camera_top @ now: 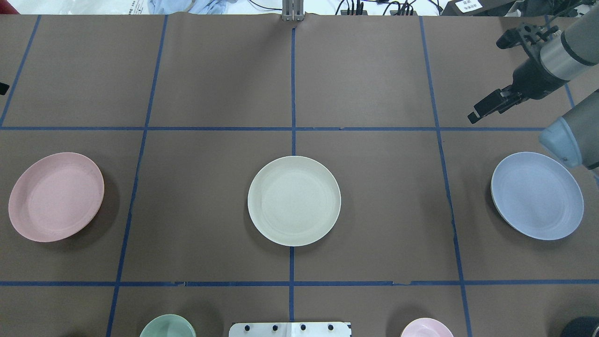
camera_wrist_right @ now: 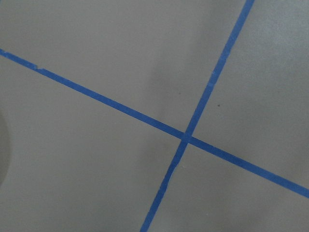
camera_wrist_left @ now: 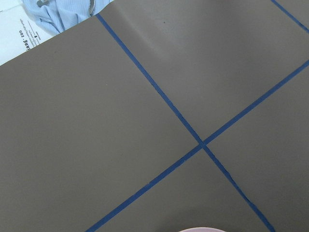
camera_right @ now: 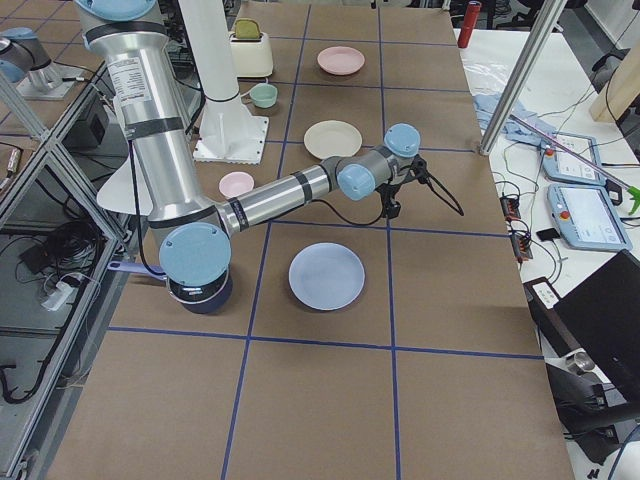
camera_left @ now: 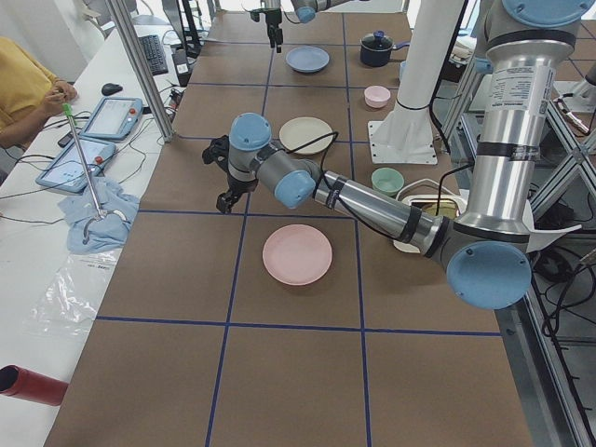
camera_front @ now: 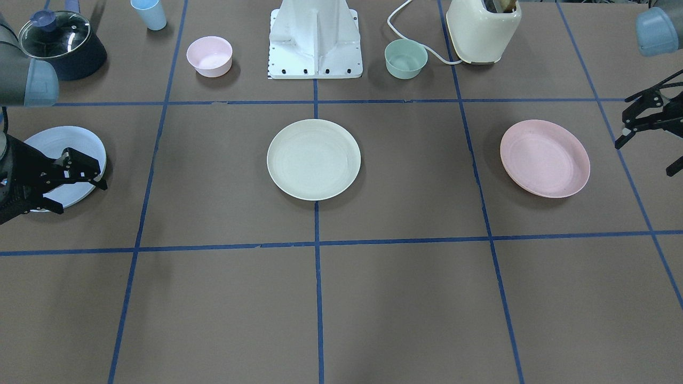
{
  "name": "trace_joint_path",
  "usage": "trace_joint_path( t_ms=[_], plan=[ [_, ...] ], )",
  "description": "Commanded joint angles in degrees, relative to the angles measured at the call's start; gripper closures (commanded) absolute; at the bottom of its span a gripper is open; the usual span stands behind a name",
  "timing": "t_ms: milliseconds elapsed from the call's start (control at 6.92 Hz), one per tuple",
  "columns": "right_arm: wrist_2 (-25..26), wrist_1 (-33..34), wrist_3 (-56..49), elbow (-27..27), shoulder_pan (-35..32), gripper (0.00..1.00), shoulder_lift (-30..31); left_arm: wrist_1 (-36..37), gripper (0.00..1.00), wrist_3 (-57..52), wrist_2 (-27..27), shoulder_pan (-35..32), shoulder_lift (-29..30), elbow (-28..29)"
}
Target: Stack three plates with pink and blue
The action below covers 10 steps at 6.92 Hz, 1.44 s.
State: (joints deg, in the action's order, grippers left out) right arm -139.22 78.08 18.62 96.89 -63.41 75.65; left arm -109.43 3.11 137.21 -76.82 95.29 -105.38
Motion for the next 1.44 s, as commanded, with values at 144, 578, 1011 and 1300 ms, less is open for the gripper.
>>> trace_joint_path(
  t_ms=[144, 578, 1011, 1300],
  plan=[
    [0.79, 0.58, 0.01, 1.37, -3.98, 0.0, 3.44, 0.18, 0.0, 0.06, -0.02, 0.09, -0.1, 3.32],
    [0.97, -0.03, 0.01, 1.46, -6.28, 0.0, 7.39, 0.18, 0.0, -0.12, -0.63, 0.7, -0.54, 4.74],
    [2.01, -0.21, 0.01, 1.29, -7.42, 0.0, 9.25, -0.08, 0.0, -0.38, -1.15, 0.7, -2.38, 5.09],
    [4.9, -0.21, 0.01, 1.11, -7.43, 0.0, 9.17, -5.77, 0.0, 2.76, -3.45, 0.97, -2.39, 14.0]
  ],
)
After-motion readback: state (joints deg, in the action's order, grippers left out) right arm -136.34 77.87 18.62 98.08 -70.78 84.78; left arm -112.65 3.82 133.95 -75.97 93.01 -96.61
